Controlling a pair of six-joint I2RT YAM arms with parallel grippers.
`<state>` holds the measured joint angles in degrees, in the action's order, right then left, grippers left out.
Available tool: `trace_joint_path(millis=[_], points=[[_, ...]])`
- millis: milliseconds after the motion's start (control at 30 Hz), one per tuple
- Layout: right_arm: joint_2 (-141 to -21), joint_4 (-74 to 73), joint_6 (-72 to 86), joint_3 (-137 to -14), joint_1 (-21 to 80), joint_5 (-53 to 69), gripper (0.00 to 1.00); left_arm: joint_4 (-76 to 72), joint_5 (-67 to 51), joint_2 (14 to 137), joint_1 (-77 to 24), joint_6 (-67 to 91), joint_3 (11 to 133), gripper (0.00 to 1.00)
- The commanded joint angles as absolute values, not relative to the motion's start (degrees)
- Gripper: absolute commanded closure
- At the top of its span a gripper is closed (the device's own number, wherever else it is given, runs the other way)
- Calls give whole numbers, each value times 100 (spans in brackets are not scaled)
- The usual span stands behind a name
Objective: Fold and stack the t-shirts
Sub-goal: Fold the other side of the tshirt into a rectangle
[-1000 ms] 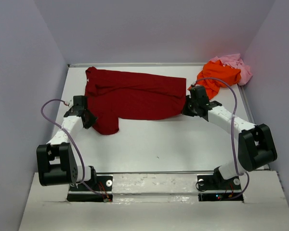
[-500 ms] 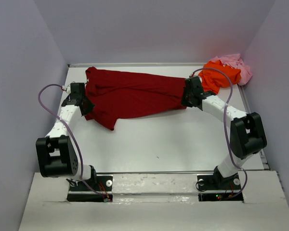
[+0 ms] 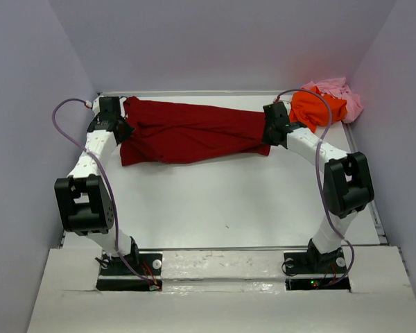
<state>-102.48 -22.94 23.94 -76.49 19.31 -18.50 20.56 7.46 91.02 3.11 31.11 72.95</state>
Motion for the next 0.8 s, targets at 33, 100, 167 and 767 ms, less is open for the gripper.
trace_joint_path(millis=[33,100,167,767], points=[[-10423,-2329,2312,-8094,1846,-2232,100,2083,695,9395,352,3173,7926,100],[-10485,-2347,2312,-8173,1793,-2250,100,2118,668,9509,352,3173,8059,100],[-10538,-2347,2294,-8262,1793,-2233,100,2118,651,9632,343,3182,8235,100],[-9264,-2540,2294,-7620,1793,-1354,100,2258,255,8649,352,3102,7813,100]])
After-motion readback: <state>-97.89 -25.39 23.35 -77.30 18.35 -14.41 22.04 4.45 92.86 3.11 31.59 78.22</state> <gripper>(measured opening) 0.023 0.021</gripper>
